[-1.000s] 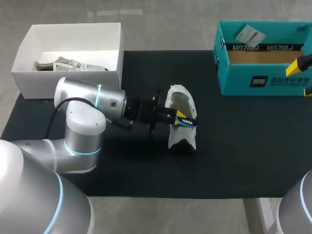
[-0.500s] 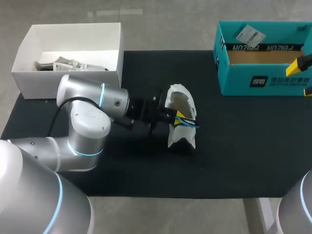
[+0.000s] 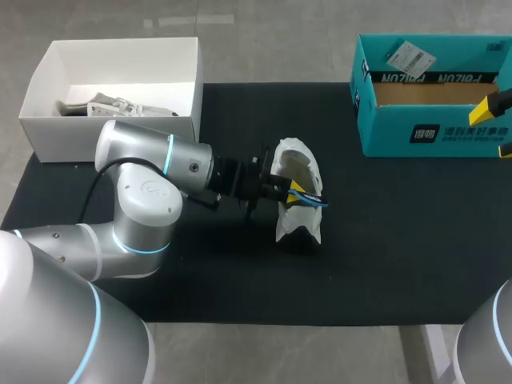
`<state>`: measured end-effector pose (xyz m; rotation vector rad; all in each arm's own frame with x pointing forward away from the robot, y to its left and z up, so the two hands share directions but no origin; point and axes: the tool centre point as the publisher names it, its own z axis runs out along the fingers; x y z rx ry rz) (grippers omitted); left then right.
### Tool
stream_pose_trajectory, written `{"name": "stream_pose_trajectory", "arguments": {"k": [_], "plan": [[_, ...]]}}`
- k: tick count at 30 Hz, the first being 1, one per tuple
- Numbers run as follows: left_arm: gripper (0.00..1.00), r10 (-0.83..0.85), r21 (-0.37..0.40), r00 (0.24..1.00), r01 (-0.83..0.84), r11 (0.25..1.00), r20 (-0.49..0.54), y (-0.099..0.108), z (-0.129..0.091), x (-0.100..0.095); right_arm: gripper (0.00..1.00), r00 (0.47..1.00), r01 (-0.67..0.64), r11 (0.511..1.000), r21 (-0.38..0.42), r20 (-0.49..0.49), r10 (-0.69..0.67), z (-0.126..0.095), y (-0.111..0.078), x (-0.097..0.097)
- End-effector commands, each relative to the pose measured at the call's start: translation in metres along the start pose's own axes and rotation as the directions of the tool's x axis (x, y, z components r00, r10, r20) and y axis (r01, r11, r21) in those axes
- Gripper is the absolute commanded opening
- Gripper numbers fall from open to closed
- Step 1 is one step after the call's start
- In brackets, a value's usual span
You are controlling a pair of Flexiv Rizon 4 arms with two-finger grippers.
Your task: Take the shoe out of the shoebox, open the shoe tongue, remove and reinsert the insole, then place the shoe into the shoebox
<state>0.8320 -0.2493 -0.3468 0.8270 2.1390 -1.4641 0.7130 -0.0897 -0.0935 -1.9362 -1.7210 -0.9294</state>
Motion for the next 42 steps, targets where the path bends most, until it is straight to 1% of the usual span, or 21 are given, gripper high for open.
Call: {"name": "stream_pose_trajectory", "arguments": {"k": [1, 6, 7, 8, 10, 12, 13, 14, 15, 16, 17, 20, 22, 24, 25, 28, 30, 31, 33, 42], "plan": [[0.0, 0.0, -0.003, 1.0, 0.0, 1.0, -0.001, 0.001, 0.001, -0.001, 1.0, 1.0, -0.001, 1.0, 0.004, 0.002, 0.001, 0.001, 0.002, 0.0], [0.0, 0.002, 0.001, 1.0, -0.002, 1.0, 0.0, -0.001, 0.001, -0.001, 1.0, 1.0, -0.001, 1.0, 0.004, 0.002, 0.001, 0.001, 0.002, 0.0], [0.31, 0.006, 0.004, 1.0, -0.006, 1.0, 0.002, -0.004, 0.001, -0.002, 1.0, 1.0, -0.001, 1.0, 0.004, 0.002, 0.001, 0.001, 0.002, 0.0], [0.37, 0.012, 0.005, 1.0, -0.011, 1.0, -0.004, -0.006, 0.0, -0.002, 1.0, 1.0, -0.001, 1.0, 0.004, 0.002, 0.001, 0.001, 0.002, 0.0], [0.47, 0.019, -0.002, 1.0, -0.019, 1.0, -0.007, -0.009, -0.001, -0.003, 1.0, 1.0, -0.001, 1.0, 0.004, 0.002, 0.001, 0.001, 0.002, 0.0], [0.49, 0.02, 0.001, 1.0, -0.02, 1.0, -0.008, -0.012, -0.003, -0.003, 1.0, 1.0, -0.001, 1.0, 0.004, 0.002, 0.001, 0.001, 0.002, 0.0], [0.65, 0.031, -0.004, 1.0, -0.031, 1.0, -0.002, -0.012, -0.004, -0.003, 1.0, 1.0, -0.001, 1.0, 0.004, 0.002, 0.001, 0.001, 0.002, 0.0], [0.73, 0.037, -0.005, 0.999, -0.037, 0.999, -0.003, -0.013, -0.004, -0.003, 1.0, 1.0, -0.001, 1.0, 0.004, 0.002, 0.001, 0.001, 0.002, 0.0], [0.72, 0.04, -0.007, 0.999, -0.04, 0.999, -0.001, -0.013, -0.004, -0.003, 1.0, 1.0, -0.001, 1.0, 0.004, 0.002, 0.001, 0.001, 0.002, 0.0], [0.73, 0.043, -0.009, 0.999, -0.043, 0.999, 0.0, -0.014, -0.005, -0.002, 1.0, 1.0, -0.001, 1.0, 0.004, 0.002, 0.001, 0.001, 0.002, 0.0], [0.8, 0.044, -0.01, 0.999, -0.044, 0.999, -0.001, -0.015, -0.005, -0.002, 1.0, 1.0, -0.001, 1.0, 0.004, 0.002, 0.001, 0.001, 0.002, 0.0], [0.8, 0.048, -0.009, 0.999, -0.048, 0.999, 0.002, -0.017, -0.007, -0.002, 1.0, 1.0, -0.001, 1.0, 0.004, 0.002, 0.001, 0.001, 0.002, 0.0], [0.82, 0.047, -0.008, 0.999, -0.047, 0.999, 0.008, -0.018, -0.007, -0.001, 1.0, 1.0, -0.001, 1.0, 0.004, 0.002, 0.001, 0.001, 0.002, 0.0], [0.8, 0.047, -0.006, 0.999, -0.047, 0.999, 0.008, -0.019, -0.009, -0.001, 1.0, 1.0, -0.001, 1.0, 0.004, 0.002, 0.001, 0.001, 0.002, 0.0], [0.78, 0.048, -0.006, 0.999, -0.048, 0.999, 0.013, -0.019, -0.009, 0.0, 1.0, 1.0, -0.001, 1.0, 0.004, 0.002, 0.001, 0.001, 0.002, 0.0], [0.58, 0.05, -0.005, 0.999, -0.049, 0.999, 0.022, -0.02, -0.01, -0.001, 1.0, 1.0, -0.001, 1.0, 0.004, 0.002, 0.001, 0.001, 0.002, 0.0], [0.38, 0.049, -0.003, 0.999, -0.049, 0.999, 0.021, -0.02, -0.01, -0.001, 1.0, 1.0, -0.001, 1.0, 0.004, 0.002, 0.001, 0.001, 0.002, 0.0], [0.16, 0.05, -0.004, 0.999, -0.05, 0.999, 0.021, -0.02, -0.011, -0.002, 1.0, 1.0, -0.001, 1.0, 0.004, 0.002, 0.001, 0.001, 0.002, 0.0], [0.0, 0.053, -0.008, 0.999, -0.053, 0.999, 0.013, -0.02, -0.011, -0.002, 1.0, 1.0, -0.001, 1.0, 0.004, 0.002, 0.001, 0.001, 0.002, 0.0], [0.0, 0.1, -0.035, 0.994, -0.101, 0.994, -0.041, -0.013, -0.009, -0.001, 1.0, 1.0, -0.001, 1.0, 0.004, 0.002, 0.001, 0.001, 0.002, 0.0]]}}
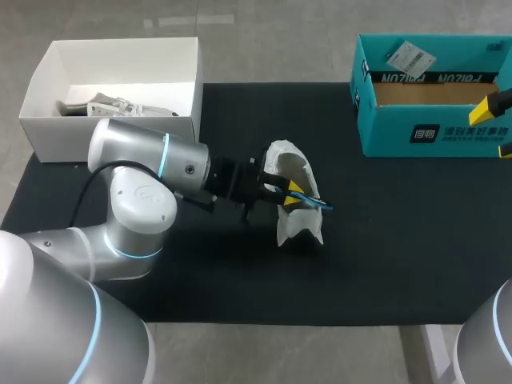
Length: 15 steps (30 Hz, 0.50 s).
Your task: Take the shoe out of the shoebox, open the shoe tongue, remove and reinsert the insole, then place the shoe into the shoebox
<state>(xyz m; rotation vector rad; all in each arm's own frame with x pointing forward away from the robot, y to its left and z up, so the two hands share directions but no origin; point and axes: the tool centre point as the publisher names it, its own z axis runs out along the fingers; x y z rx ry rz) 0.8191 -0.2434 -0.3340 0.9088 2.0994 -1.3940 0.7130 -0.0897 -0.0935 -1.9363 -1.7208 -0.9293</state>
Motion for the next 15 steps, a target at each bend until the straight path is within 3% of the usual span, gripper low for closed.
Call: {"name": "stream_pose_trajectory", "arguments": {"k": [1, 15], "plan": [[0.0, 0.025, -0.025, 0.999, -0.026, 0.999, -0.039, 0.004, 0.001, -0.003, 1.0, 1.0, 0.0, 1.0, 0.004, 0.002, 0.0, 0.001, 0.002, 0.0], [0.0, 0.118, -0.081, 0.981, -0.132, 0.988, -0.157, 0.031, 0.007, 0.002, 1.0, 1.0, 0.0, 1.0, 0.004, 0.002, 0.0, 0.001, 0.002, 0.0]]}}
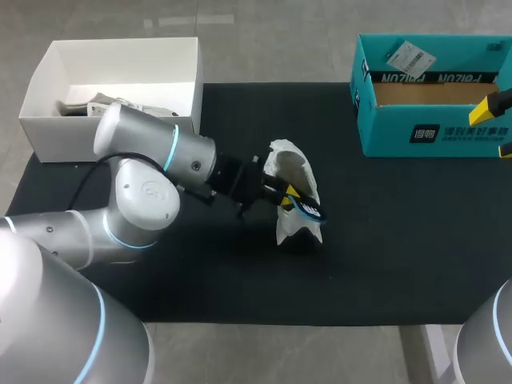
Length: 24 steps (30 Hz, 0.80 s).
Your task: Take the shoe out of the shoebox, open the shoe tongue, remove and reinsert the insole, then place the shoe into the shoebox
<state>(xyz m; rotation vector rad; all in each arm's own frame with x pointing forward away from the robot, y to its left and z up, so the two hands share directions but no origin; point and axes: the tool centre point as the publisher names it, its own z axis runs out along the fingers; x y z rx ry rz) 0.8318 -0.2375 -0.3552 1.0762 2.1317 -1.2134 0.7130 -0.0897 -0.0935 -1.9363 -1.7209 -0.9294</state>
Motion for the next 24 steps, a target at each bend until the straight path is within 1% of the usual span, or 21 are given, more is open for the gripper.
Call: {"name": "stream_pose_trajectory", "arguments": {"k": [1, 4, 7, 9, 10, 11, 12, 14, 16, 18, 20, 23, 24], "plan": [[0.0, 0.017, -0.013, 0.999, -0.017, 1.0, -0.041, 0.009, 0.005, -0.004, 1.0, 1.0, -0.001, 1.0, 0.004, 0.002, 0.001, 0.001, 0.002, 0.0], [0.0, 0.011, -0.024, 0.999, -0.012, 1.0, -0.038, 0.016, 0.005, -0.006, 1.0, 1.0, -0.001, 1.0, 0.004, 0.002, 0.001, 0.001, 0.002, 0.0], [0.0, 0.005, -0.022, 0.999, -0.005, 1.0, -0.034, 0.019, 0.004, -0.005, 1.0, 1.0, -0.001, 1.0, 0.004, 0.002, 0.001, 0.001, 0.002, 0.0], [0.0, -0.004, 0.006, 1.0, 0.004, 1.0, -0.021, 0.016, 0.002, -0.005, 1.0, 1.0, -0.001, 1.0, 0.004, 0.002, 0.001, 0.001, 0.002, 0.0], [0.06, -0.006, 0.022, 1.0, 0.006, 1.0, -0.019, 0.014, 0.001, -0.005, 1.0, 1.0, -0.001, 1.0, 0.004, 0.002, 0.001, 0.001, 0.002, 0.0], [0.25, -0.007, 0.032, 1.0, 0.007, 0.999, -0.014, 0.013, -0.001, -0.006, 1.0, 1.0, -0.001, 1.0, 0.004, 0.002, 0.001, 0.001, 0.002, 0.0], [0.34, -0.005, 0.03, 1.0, 0.006, 1.0, -0.014, 0.012, -0.001, -0.006, 1.0, 1.0, -0.001, 1.0, 0.004, 0.002, 0.001, 0.001, 0.002, 0.0], [0.32, -0.007, 0.043, 1.0, 0.007, 0.999, -0.01, 0.009, -0.003, -0.007, 1.0, 1.0, -0.001, 1.0, 0.004, 0.002, 0.001, 0.001, 0.002, 0.0], [0.33, -0.007, 0.046, 1.0, 0.008, 0.999, -0.01, 0.006, -0.004, -0.008, 1.0, 1.0, -0.001, 1.0, 0.004, 0.002, 0.001, 0.001, 0.002, 0.0], [0.35, -0.008, 0.069, 1.0, 0.009, 0.998, -0.001, 0.002, -0.006, -0.009, 1.0, 1.0, -0.001, 1.0, 0.004, 0.002, 0.001, 0.001, 0.002, 0.0], [0.33, -0.006, 0.081, 1.0, 0.006, 0.997, 0.002, -0.002, -0.007, -0.01, 1.0, 1.0, -0.001, 1.0, 0.004, 0.002, 0.001, 0.001, 0.002, 0.0], [0.25, 0.0, 0.1, 1.0, 0.0, 0.995, -0.004, -0.008, -0.004, -0.009, 1.0, 1.0, -0.001, 1.0, 0.004, 0.002, 0.001, 0.001, 0.002, 0.0], [0.25, 0.0, 0.112, 1.0, 0.002, 0.994, -0.011, -0.009, -0.002, -0.009, 1.0, 1.0, -0.001, 1.0, 0.004, 0.002, 0.001, 0.001, 0.002, 0.0]]}}
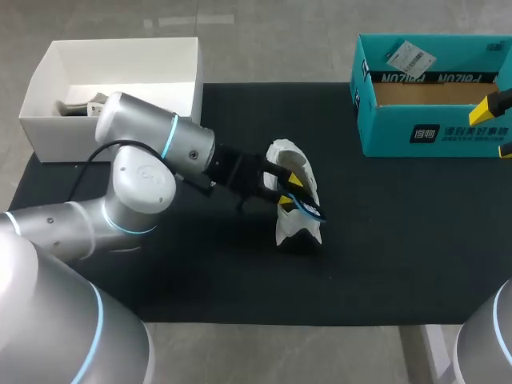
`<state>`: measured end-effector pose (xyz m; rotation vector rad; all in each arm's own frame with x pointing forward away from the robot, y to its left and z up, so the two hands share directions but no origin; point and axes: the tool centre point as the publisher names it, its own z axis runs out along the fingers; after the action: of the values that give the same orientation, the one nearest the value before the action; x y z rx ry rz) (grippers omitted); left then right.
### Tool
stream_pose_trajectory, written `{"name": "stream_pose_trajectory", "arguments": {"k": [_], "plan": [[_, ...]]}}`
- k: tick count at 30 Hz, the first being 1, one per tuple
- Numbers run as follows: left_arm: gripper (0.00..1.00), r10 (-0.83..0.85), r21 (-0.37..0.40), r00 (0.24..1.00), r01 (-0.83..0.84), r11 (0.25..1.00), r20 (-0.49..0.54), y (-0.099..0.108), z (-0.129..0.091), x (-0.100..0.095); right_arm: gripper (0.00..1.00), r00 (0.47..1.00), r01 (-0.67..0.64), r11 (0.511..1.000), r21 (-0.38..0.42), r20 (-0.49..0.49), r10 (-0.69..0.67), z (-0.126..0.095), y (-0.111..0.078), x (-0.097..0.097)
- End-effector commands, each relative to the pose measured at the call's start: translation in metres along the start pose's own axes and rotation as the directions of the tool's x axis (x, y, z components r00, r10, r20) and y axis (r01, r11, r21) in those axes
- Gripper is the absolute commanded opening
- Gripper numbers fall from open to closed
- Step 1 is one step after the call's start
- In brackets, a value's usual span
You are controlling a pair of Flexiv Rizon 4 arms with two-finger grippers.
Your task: Take the shoe out of the shoebox, open the shoe tongue, remove and reinsert the insole, then place the shoe into the shoebox
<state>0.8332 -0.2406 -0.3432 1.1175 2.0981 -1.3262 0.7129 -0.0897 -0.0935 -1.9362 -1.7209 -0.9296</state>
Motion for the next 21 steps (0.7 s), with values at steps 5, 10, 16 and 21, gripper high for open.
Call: {"name": "stream_pose_trajectory", "arguments": {"k": [5, 10, 16, 21], "plan": [[0.24, 0.001, 0.028, 1.0, -0.001, 1.0, -0.017, -0.008, 0.003, 0.004, 1.0, 1.0, -0.001, 1.0, 0.004, 0.002, 0.001, 0.001, 0.002, 0.0], [0.0, 0.0, 0.031, 1.0, 0.001, 1.0, -0.025, -0.008, 0.008, 0.008, 1.0, 1.0, -0.001, 1.0, 0.004, 0.002, 0.001, 0.001, 0.002, 0.0], [0.0, 0.03, -0.043, 0.998, -0.033, 0.999, -0.053, 0.007, 0.016, 0.012, 1.0, 1.0, -0.001, 1.0, 0.004, 0.002, 0.001, 0.001, 0.002, 0.0], [0.0, 0.048, -0.068, 0.998, -0.051, 0.996, -0.05, 0.019, 0.017, 0.012, 1.0, 1.0, -0.001, 1.0, 0.004, 0.002, 0.001, 0.001, 0.002, 0.0]]}}
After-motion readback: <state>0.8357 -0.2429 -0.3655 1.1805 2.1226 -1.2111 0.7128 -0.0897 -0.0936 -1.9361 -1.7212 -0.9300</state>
